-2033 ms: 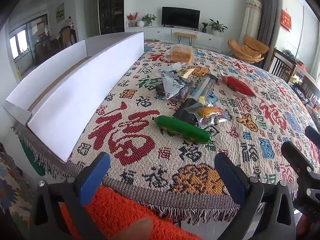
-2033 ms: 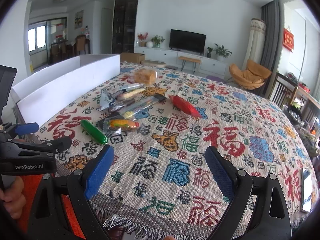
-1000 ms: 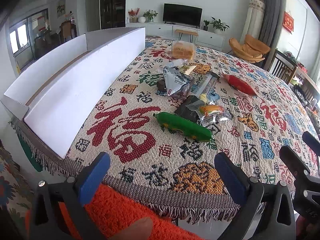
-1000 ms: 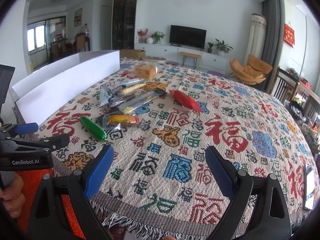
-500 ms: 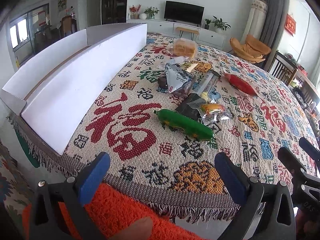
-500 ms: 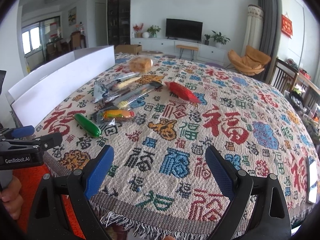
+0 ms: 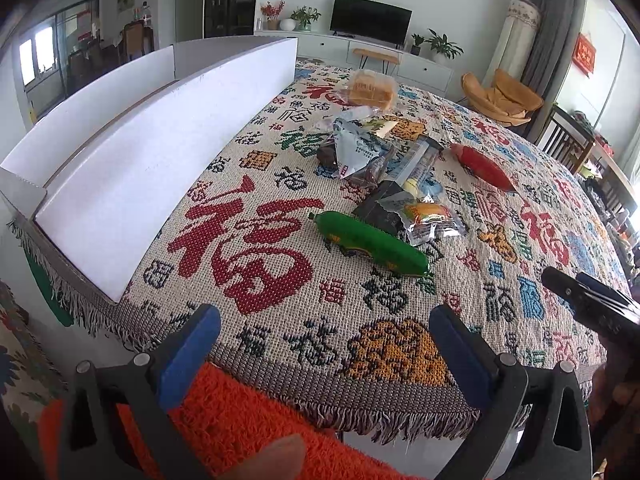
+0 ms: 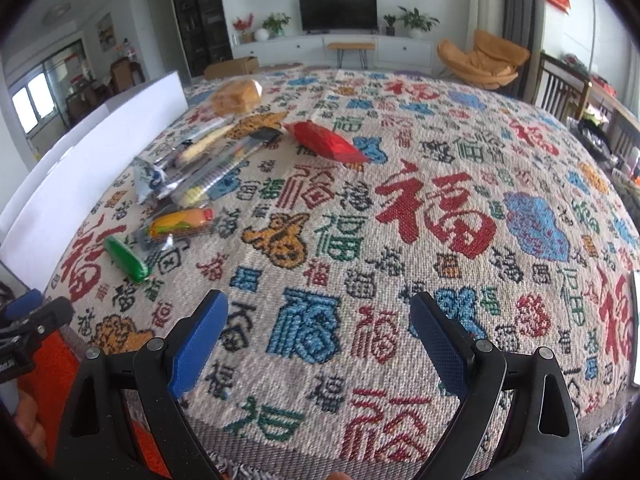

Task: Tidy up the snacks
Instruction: 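Reach the left gripper to the green sausage pack and close on it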

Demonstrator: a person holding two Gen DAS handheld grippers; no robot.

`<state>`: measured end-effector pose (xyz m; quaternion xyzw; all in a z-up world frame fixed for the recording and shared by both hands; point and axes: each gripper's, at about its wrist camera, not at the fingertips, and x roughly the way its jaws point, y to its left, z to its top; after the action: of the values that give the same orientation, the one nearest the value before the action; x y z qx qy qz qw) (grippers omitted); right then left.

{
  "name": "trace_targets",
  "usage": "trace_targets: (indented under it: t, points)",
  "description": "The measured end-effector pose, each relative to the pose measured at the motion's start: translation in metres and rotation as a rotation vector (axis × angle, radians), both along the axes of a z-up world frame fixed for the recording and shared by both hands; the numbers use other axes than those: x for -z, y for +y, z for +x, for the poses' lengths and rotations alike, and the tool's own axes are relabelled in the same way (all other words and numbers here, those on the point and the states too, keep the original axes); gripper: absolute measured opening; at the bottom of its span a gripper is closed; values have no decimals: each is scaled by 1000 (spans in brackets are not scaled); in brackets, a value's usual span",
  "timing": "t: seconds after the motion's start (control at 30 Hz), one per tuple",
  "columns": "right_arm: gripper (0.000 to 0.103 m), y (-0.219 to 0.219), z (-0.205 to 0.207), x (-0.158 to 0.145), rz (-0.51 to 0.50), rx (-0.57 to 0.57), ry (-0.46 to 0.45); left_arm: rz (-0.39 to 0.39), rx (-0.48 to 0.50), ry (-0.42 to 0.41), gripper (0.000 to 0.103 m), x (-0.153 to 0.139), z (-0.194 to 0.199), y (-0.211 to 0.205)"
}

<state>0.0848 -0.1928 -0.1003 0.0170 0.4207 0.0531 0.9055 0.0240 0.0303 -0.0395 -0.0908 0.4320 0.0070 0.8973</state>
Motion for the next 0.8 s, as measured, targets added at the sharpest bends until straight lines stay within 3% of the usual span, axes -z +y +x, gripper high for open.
trace_targets:
  t: [0.1,0.2,0.3,0.53,0.63,0.8]
  points:
    - [94,-8,29,11,-69,-18,17,-73,-9,2,103,1,-1,11]
    - [94,-9,53,18,-159,-63,-24,-177,-37,-42,103,-2,-8,29]
    - [94,-9,68,28,-205,-97,-49,-230,-53,-49,103,-1,-10,40]
    - [95,-32,90,39,-68,-56,29,-223,-69,69,103,11,7,34]
    - [95,-29,89,39,-84,-55,30,-240,-90,100,103,8,24,29]
    - [96,-26,87,38,-83,-55,31,-150,-118,88,103,-7,70,-1]
